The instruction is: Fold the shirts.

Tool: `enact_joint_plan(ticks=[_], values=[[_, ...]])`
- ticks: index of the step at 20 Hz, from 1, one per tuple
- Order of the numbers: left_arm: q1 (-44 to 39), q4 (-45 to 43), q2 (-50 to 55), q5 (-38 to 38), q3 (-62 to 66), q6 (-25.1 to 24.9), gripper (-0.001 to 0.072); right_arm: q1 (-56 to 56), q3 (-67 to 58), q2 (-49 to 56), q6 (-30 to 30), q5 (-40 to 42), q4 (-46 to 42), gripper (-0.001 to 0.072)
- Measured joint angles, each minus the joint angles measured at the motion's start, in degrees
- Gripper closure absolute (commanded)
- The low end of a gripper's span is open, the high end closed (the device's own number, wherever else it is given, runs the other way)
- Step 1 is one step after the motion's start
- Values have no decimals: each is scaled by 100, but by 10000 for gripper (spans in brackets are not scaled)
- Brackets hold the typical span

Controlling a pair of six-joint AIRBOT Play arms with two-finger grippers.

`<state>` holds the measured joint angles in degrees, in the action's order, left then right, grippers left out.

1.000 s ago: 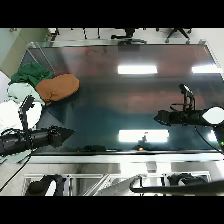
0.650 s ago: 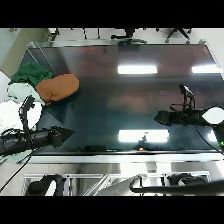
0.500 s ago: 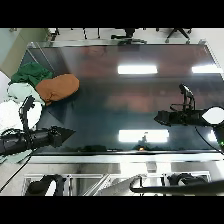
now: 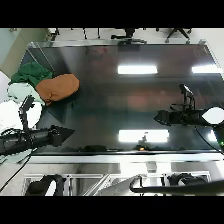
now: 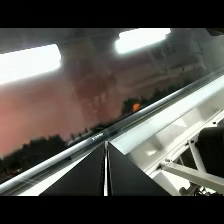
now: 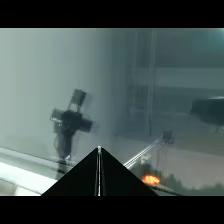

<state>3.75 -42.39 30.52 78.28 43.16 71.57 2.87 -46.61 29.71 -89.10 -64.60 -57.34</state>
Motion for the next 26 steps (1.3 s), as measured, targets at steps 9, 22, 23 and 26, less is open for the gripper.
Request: enact_joint_plan(ticks=[9,22,23,26], values=[[1137,-828,608,-1357,0,647,11,-22,2,260,0,308,-107,272],[1692,-1143,5558,-4118,1827,553,11,-26,0,1338,-81,1196,-776,272],[1639,-1156,5871,-4210,2105,553,12,-26,2,1375,-83,1213,-780,272],[1550,-1187,6728,-4360,2881,535,13,-26,2,1438,-85,1266,-802,272]])
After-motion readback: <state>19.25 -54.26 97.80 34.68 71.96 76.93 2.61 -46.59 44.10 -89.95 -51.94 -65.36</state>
